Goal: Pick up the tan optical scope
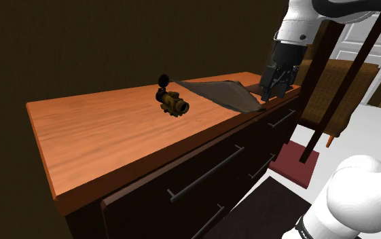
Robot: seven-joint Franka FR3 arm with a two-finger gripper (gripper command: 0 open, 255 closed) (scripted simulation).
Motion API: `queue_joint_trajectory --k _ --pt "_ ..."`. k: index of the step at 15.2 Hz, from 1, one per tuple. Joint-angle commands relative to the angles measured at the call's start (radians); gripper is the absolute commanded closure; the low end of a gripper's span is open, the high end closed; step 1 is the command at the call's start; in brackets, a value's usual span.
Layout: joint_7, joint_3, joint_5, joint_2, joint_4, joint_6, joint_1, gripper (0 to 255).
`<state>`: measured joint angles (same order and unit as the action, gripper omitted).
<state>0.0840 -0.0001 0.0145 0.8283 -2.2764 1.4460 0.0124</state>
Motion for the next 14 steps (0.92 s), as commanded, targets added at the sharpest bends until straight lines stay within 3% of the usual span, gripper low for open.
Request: queue_joint_trajectory --k 1,8,14 --pt "0.0 0.0 0.0 0.0 0.0 0.0 0.0 0" --pt "0.153 0.146 0.067 -0.176 0.145 0.029 0.026 0" --pt "0.289 0.265 0.082 -0.358 0.316 0.038 0.037 0"
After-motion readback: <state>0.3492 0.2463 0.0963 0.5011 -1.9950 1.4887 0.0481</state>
